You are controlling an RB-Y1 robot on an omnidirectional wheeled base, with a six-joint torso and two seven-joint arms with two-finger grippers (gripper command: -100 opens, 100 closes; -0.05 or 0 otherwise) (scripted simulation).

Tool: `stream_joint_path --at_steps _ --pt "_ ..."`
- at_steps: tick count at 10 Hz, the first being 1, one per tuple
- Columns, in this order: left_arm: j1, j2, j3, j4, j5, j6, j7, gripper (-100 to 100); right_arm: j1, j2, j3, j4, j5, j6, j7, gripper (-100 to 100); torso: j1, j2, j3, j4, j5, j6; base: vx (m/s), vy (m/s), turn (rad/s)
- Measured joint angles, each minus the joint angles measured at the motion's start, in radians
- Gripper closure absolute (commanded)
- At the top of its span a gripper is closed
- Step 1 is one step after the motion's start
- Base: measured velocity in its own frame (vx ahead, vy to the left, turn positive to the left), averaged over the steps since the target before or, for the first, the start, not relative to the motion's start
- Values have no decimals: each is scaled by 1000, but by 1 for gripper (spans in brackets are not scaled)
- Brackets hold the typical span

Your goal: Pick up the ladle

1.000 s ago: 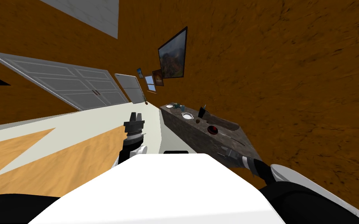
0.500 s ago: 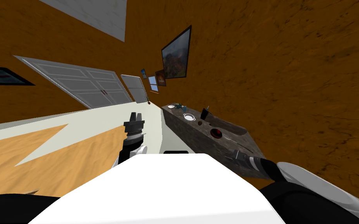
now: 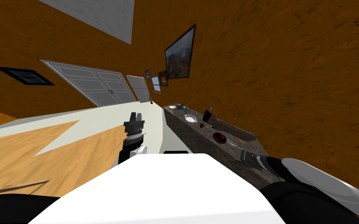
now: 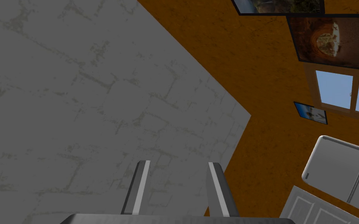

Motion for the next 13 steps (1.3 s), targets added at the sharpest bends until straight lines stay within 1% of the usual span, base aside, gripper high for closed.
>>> stream_joint_path --at_steps 1,2,4,5,6,7,8,9,10,12,13 --pt "0 0 0 0 0 0 0 0 0 -21 -4 27 32 2 -1 -100 -1 -1 -1 0 0 0 71 -52 42" --pt "0 0 0 0 0 0 0 0 -1 -30 -6 45 50 1 5 -100 1 0 0 0 0 1 68 -51 54" --pt "0 0 0 0 0 0 0 0 7 -53 -4 69 108 8 -2 -100 0 0 0 0 0 0 94 -87 120" --pt "0 0 0 0 0 0 0 0 8 -69 -7 93 126 3 2 -100 -2 -1 -1 0 -1 1 91 -107 83" --pt "0 0 0 0 0 0 0 0 7 -74 7 108 152 5 0 -100 -3 -1 0 0 -1 1 92 -117 103" --pt "0 0 0 0 0 0 0 0 3 -80 22 142 164 -3 10 -100 -3 -1 0 0 -1 1 85 -107 55" --pt "0 0 0 0 0 0 0 0 22 -78 23 144 173 -9 14 -100 -3 0 0 0 -1 1 35 -44 8" --pt "0 0 0 0 0 0 0 0 24 -77 23 144 174 -10 14 0 1 2 1 0 0 1 7 -9 3" --pt "0 0 0 0 0 0 0 0 24 -77 23 144 174 -10 14 -100 4 4 2 1 0 1 30 -13 82" --pt "0 0 0 0 0 0 0 0 17 -48 56 157 182 21 25 -100 4 4 2 1 0 1 23 -16 49" --pt "0 0 0 0 0 0 0 0 17 -46 58 158 182 26 28 100 5 5 3 1 1 1 0 0 0"
